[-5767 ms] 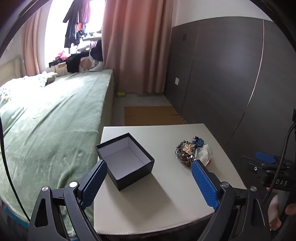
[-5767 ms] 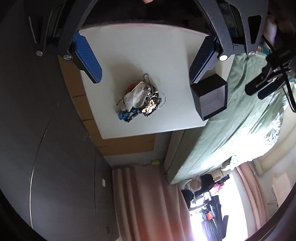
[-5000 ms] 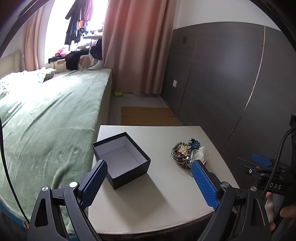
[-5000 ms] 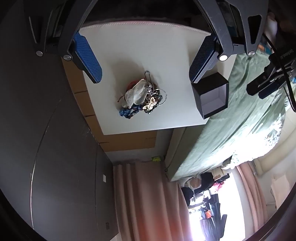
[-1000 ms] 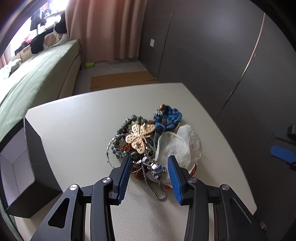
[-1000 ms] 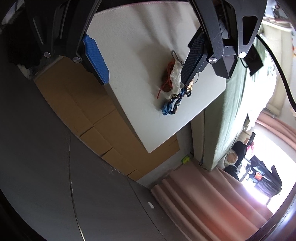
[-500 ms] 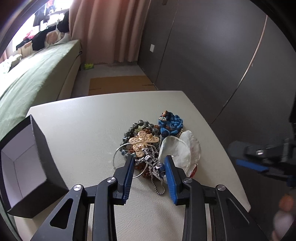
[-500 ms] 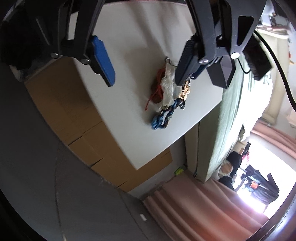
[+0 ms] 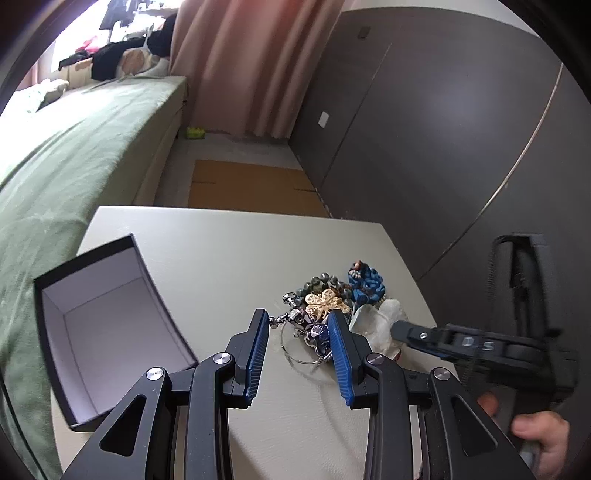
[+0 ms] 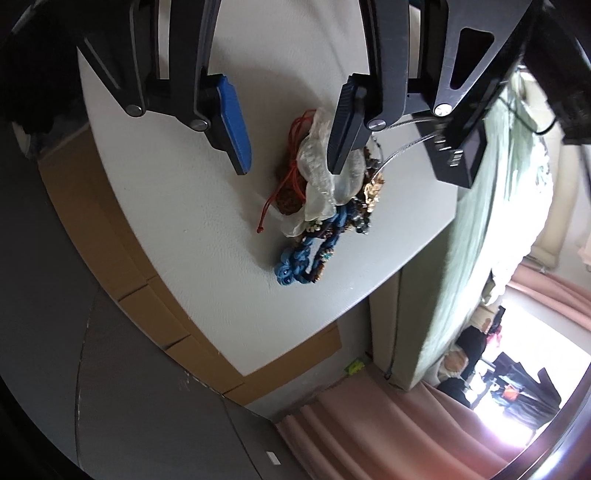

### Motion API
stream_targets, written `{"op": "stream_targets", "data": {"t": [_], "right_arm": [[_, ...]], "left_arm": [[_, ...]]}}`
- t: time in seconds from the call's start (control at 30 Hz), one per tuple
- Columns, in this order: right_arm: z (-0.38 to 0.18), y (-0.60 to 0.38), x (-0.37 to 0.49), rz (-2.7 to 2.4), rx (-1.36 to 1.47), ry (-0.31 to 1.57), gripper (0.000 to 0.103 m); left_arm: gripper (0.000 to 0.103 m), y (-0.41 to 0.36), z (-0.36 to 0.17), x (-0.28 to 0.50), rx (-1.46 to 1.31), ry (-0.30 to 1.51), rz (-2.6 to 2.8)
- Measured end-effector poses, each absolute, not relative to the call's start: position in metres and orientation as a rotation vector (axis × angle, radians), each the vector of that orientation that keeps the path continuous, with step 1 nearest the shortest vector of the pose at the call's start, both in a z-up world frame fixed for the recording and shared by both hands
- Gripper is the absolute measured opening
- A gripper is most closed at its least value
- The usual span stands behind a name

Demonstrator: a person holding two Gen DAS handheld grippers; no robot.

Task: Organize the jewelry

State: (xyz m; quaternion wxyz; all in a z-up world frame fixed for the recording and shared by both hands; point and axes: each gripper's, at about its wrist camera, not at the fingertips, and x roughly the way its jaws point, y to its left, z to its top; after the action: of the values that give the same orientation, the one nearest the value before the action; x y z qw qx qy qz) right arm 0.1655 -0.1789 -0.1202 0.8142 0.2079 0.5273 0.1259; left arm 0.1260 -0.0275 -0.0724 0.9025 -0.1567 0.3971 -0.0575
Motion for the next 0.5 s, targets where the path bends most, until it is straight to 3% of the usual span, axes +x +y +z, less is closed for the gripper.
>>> {"op": "stream_targets", "data": {"t": [0.03,0.1,0.5], "right_arm": [[-0.122,-0.177,0.167,0.266,0.44,1.129,0.032],[-0.126,-0.176,0.17,0.262,0.434,1.137,0.004],[-0.076,-0.197,0.136,0.354,0.516,0.982,0.003]], "left_arm": [[0.034,-0.027,-0.071,0.125,-0.323,0.818,-0.118],[0.035,-0.025,-0.068,0.123,-0.326,0.81,-0.119],[0.034,-0.018,-0.028,0.089,-0.365,0.721,-0.15]]}}
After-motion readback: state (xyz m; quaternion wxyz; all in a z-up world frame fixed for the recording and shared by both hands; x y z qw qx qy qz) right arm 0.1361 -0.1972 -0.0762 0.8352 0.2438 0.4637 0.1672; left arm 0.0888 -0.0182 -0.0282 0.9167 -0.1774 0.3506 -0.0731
